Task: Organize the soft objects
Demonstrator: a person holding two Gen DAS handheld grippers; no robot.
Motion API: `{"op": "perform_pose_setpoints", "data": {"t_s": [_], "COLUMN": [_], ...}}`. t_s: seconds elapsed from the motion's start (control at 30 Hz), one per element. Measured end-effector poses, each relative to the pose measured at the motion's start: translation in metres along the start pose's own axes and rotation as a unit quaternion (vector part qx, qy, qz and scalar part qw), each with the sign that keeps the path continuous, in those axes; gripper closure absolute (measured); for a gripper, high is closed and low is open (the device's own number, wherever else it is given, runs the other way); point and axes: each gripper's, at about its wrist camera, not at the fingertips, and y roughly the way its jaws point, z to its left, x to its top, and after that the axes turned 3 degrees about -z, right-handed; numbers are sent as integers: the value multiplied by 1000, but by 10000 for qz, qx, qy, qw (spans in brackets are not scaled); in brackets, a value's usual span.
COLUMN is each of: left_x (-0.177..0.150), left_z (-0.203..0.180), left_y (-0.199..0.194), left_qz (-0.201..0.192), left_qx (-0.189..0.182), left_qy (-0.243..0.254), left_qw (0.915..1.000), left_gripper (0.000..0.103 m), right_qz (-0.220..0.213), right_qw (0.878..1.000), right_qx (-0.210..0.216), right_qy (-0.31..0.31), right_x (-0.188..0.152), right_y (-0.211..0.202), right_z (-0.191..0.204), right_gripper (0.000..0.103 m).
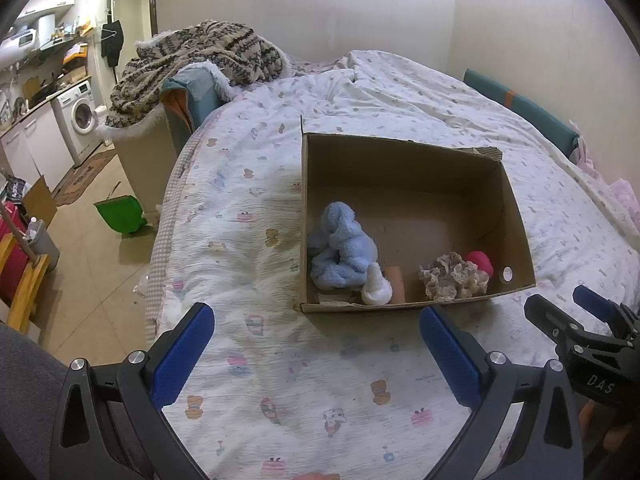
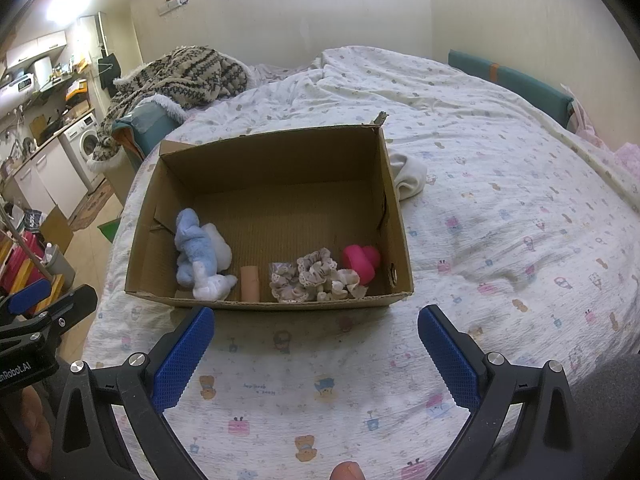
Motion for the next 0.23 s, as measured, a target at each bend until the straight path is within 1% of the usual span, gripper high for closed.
{"op": "perform_pose_setpoints", "data": {"t_s": [0.23], "left_x": [1], "left_z": [-4], "left_y": [2], "left_qz": [12], "left_qx": [-27], "left_qy": [-2], "left_qw": [10000], "left_gripper": [0], "right_qz": [-7], "right_qw": [10000], "right_qx": [16], "right_qy": [-5], "right_x": [0], "right_y": [0], "right_z": [0], "right_gripper": [0]}}
